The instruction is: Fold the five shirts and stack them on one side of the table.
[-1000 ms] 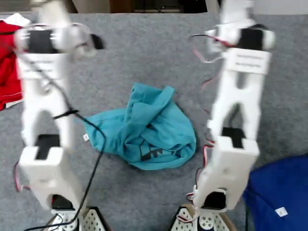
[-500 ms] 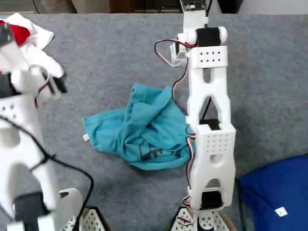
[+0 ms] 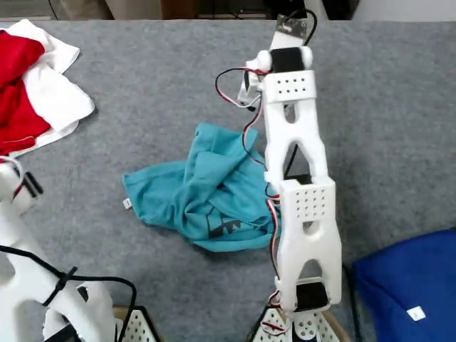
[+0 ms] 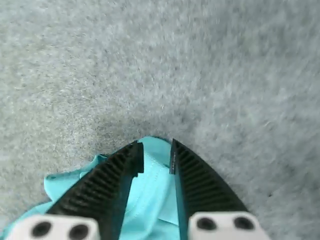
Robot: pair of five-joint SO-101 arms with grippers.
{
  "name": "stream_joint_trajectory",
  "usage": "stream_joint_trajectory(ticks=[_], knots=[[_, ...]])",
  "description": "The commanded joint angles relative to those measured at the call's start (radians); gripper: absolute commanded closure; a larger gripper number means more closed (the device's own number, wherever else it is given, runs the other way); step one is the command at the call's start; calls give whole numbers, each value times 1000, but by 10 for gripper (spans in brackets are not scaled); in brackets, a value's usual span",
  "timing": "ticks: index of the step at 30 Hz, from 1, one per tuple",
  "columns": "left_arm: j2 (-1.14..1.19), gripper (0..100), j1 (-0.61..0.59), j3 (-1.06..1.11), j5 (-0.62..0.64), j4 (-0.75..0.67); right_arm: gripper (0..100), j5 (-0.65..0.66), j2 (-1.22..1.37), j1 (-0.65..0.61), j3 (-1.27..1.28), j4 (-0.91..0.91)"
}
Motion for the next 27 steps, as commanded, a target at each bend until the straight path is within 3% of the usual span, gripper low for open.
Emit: stream_joint_trajectory(ticks=[1,9,14,27], knots=[[-18,871,-46,34,-29,9,883,-68,15,-19,-8,-26],[-21,874,-54,124,-28,9,885,-199,71,-67,-8,-71],[-21,874,-55,127,-32,9,884,-224,124,-59,-8,-109],[-21,875,-54,127,-32,9,882,-215,134,-67,-41,11]])
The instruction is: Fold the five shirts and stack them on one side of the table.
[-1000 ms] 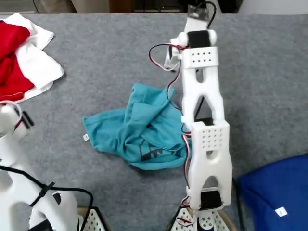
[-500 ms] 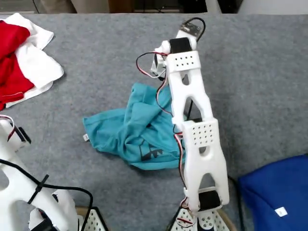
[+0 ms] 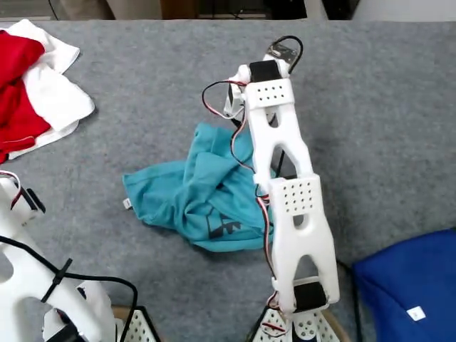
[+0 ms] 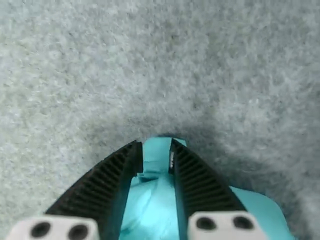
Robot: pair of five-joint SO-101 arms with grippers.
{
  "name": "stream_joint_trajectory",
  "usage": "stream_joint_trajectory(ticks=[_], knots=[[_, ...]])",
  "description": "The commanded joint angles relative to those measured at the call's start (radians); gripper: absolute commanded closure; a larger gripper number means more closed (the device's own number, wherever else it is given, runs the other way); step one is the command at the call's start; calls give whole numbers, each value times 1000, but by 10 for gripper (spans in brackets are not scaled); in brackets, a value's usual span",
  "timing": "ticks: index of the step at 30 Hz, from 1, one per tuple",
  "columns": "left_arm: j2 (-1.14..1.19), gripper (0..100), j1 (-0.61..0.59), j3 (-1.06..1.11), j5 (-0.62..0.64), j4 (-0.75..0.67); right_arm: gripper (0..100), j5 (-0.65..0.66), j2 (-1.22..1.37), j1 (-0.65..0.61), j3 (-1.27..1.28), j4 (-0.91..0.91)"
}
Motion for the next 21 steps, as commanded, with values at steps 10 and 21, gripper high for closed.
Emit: stream_joint_trajectory(ticks=[10,21], knots=[[-18,875,-5,-3,-5,8,885,0,-8,-27,-25,35],[-18,875,-5,0,-5,8,942,0,-8,-19,79,35]])
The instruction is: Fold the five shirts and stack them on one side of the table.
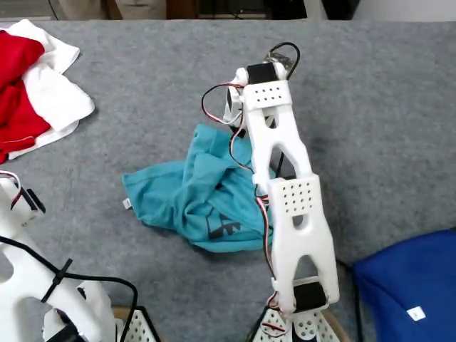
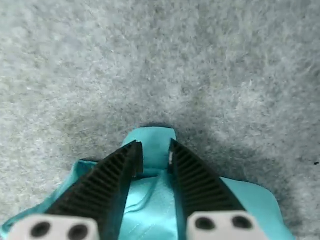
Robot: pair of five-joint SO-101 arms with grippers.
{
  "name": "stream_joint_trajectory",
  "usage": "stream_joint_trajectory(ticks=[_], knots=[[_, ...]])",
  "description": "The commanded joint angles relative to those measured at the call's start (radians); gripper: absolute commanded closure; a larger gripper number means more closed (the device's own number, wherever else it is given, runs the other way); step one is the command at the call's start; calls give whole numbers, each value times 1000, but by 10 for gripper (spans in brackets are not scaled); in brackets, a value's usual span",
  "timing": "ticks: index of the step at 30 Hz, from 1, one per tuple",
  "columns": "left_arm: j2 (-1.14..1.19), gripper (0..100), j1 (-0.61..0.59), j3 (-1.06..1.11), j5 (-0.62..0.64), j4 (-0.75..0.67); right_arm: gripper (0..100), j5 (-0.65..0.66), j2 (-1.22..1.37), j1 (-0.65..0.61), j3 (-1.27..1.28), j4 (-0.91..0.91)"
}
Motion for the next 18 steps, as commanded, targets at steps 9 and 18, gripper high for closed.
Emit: stream_joint_trajectory(ticks=[9,18], knots=[[-18,875,-5,-3,-5,8,993,2,-15,-12,1,18],[-18,875,-6,-2,-5,8,993,-3,-16,25,-168,18]])
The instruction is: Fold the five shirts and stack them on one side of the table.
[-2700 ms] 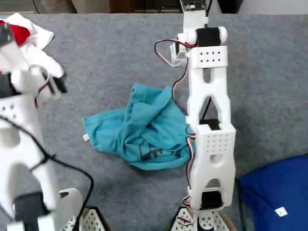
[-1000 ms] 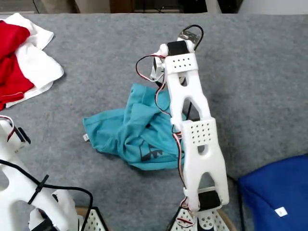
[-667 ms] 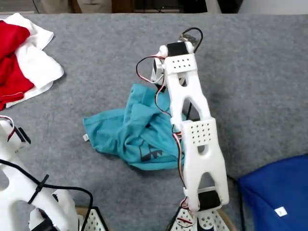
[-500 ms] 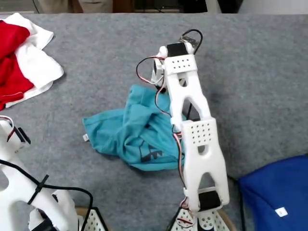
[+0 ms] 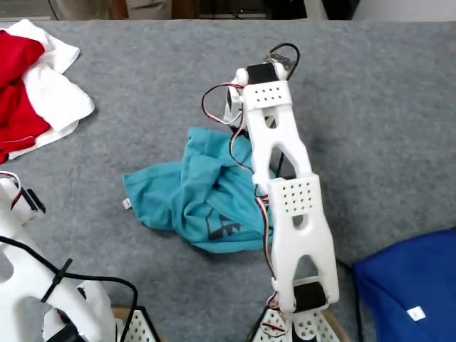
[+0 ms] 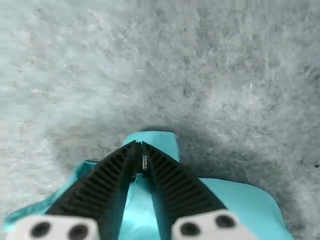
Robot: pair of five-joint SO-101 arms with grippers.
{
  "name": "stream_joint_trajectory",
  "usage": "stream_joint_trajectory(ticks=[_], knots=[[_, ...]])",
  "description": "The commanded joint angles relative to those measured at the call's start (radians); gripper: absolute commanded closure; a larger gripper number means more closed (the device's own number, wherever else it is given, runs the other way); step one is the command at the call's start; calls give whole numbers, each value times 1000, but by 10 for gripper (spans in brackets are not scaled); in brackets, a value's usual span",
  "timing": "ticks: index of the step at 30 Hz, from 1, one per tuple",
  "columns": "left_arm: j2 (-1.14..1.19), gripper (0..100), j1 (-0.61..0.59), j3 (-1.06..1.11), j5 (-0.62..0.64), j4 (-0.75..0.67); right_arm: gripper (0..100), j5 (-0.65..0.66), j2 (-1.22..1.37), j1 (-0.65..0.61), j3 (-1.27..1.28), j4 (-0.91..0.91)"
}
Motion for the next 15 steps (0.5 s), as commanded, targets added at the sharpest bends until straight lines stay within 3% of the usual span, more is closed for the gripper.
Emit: stream_joint_trajectory(ticks=[1,9,15], knots=[[-18,875,-6,-3,-5,8,993,0,-16,31,-162,18],[-18,875,-5,-3,-5,8,993,75,-13,33,-524,17],[-15,875,-5,-2,-5,8,993,138,-65,33,-452,20]])
